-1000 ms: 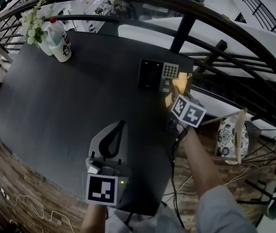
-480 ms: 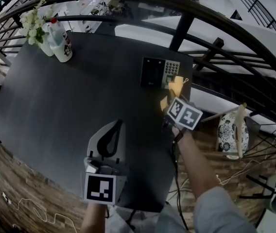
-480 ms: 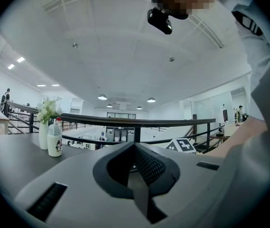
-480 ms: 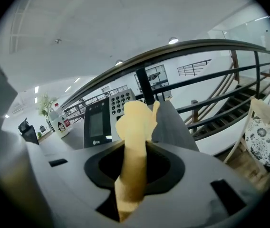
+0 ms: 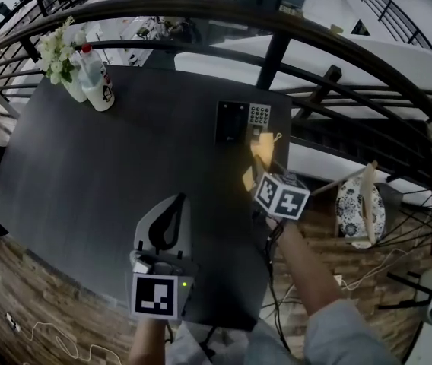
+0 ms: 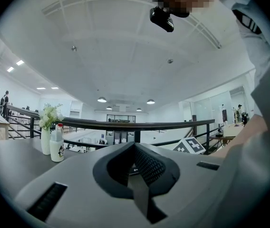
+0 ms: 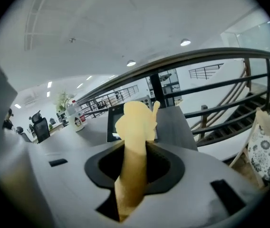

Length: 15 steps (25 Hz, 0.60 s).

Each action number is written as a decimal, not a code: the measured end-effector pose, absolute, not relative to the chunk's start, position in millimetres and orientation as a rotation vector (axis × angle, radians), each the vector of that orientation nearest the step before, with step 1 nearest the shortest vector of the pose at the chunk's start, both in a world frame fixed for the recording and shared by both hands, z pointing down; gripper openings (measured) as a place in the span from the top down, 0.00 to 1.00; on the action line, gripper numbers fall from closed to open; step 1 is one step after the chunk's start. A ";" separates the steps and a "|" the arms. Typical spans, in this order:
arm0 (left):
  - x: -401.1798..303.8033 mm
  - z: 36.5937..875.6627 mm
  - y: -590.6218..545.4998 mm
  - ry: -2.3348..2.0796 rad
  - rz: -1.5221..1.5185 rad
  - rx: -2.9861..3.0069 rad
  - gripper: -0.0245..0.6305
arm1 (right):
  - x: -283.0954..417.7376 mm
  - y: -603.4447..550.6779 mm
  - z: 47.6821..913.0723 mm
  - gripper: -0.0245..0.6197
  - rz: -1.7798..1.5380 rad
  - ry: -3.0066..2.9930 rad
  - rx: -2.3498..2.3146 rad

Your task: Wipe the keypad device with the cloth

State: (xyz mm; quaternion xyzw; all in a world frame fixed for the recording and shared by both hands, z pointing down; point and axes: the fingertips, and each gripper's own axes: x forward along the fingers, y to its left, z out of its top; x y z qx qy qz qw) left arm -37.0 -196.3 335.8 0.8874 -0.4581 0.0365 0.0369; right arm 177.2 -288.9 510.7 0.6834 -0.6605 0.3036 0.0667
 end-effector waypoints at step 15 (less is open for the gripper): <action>-35.6 283.6 -183.4 -1.438 0.043 2.768 0.95 | 141.9 -204.1 407.4 0.80 0.685 -2.227 1.954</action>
